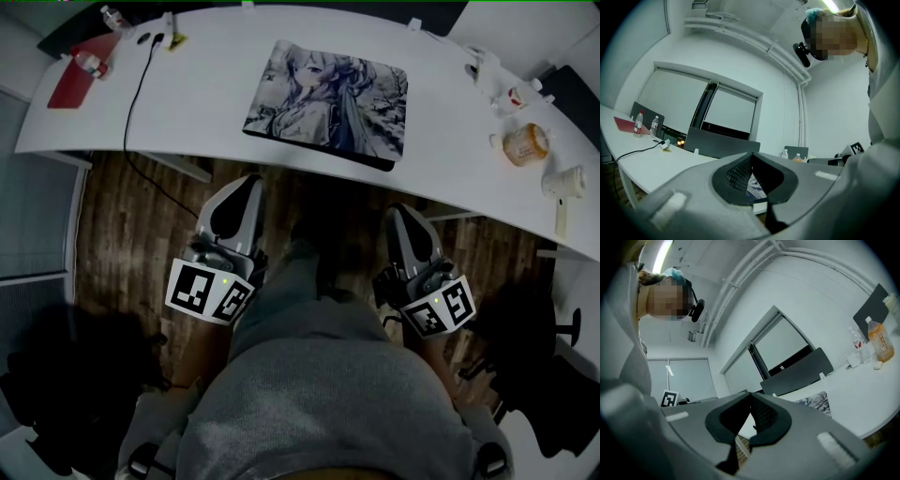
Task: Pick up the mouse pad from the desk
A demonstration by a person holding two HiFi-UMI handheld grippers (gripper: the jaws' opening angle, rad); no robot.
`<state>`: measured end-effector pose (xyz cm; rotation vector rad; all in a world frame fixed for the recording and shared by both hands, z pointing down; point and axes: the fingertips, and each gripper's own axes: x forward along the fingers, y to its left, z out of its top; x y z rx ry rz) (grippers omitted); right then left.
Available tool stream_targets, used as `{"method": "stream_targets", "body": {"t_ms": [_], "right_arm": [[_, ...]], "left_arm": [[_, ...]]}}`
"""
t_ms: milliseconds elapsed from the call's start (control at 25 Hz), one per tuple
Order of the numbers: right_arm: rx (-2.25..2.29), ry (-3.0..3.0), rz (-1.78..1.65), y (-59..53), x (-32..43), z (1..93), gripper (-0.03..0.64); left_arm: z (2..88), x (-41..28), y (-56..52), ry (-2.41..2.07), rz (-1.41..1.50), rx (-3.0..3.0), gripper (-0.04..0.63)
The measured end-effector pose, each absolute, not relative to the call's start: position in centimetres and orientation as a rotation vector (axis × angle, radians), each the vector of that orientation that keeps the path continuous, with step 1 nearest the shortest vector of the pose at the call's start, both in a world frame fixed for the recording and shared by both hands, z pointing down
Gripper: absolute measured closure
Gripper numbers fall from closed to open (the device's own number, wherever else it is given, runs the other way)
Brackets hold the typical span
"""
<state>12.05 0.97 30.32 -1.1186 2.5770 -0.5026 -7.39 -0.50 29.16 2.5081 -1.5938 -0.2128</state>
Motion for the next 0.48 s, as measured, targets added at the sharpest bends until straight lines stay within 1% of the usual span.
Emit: {"method": "stream_targets", "body": {"t_ms": [280, 480], "right_arm": [[-1.148, 2.579, -0.477, -1.5, 11.9, 30.8, 0.615], [-1.172, 2.557, -0.503, -4.9, 11.9, 30.8, 0.615]], "left_arm": [[29.4, -7.9, -3.1, -1.574, -0.219, 2.525, 0.597], [29.1, -8.2, -7.2, -1.546, -0.240, 2.537, 0.597]]}}
